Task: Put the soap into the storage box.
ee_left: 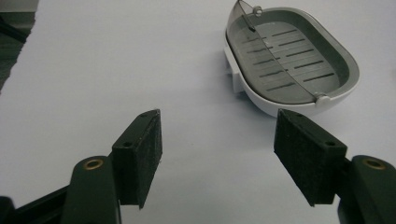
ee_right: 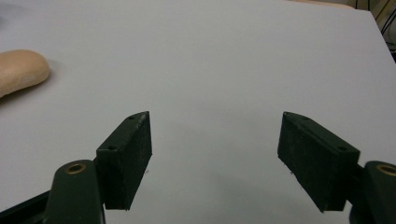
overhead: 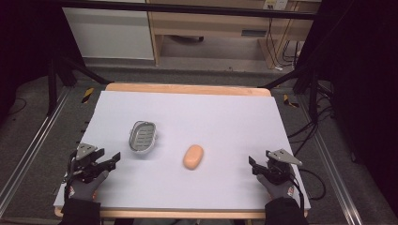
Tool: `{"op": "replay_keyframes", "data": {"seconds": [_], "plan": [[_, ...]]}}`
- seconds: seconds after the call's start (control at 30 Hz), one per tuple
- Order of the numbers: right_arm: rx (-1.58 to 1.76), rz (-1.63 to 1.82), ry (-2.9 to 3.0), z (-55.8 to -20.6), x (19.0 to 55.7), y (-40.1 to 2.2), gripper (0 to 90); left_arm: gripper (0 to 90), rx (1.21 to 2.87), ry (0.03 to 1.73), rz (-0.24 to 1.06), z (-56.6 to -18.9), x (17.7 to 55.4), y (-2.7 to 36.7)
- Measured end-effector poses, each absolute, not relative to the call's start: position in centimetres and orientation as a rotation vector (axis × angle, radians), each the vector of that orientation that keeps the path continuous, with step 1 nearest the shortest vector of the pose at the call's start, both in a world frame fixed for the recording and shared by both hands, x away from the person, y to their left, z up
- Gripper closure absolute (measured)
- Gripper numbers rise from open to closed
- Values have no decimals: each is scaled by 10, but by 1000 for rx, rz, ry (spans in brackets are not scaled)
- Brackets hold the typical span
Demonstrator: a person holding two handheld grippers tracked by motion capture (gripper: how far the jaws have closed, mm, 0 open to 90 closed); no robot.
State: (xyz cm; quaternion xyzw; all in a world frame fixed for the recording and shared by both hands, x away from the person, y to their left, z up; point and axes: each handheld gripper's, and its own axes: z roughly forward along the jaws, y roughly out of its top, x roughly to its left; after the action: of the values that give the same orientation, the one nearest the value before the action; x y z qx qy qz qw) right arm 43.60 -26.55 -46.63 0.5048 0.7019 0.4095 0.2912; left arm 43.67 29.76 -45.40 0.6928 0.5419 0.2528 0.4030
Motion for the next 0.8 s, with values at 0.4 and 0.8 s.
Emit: {"op": "replay_keyframes", "data": {"seconds": [0.4,0.8], "plan": [[1356,1103,1854,-465,433,-269,255,316,1807,1297,623,-452,432,278],[1354,1095,1853,-465,433,-268,247,305,1853,1239,610,-450,429,257]]}}
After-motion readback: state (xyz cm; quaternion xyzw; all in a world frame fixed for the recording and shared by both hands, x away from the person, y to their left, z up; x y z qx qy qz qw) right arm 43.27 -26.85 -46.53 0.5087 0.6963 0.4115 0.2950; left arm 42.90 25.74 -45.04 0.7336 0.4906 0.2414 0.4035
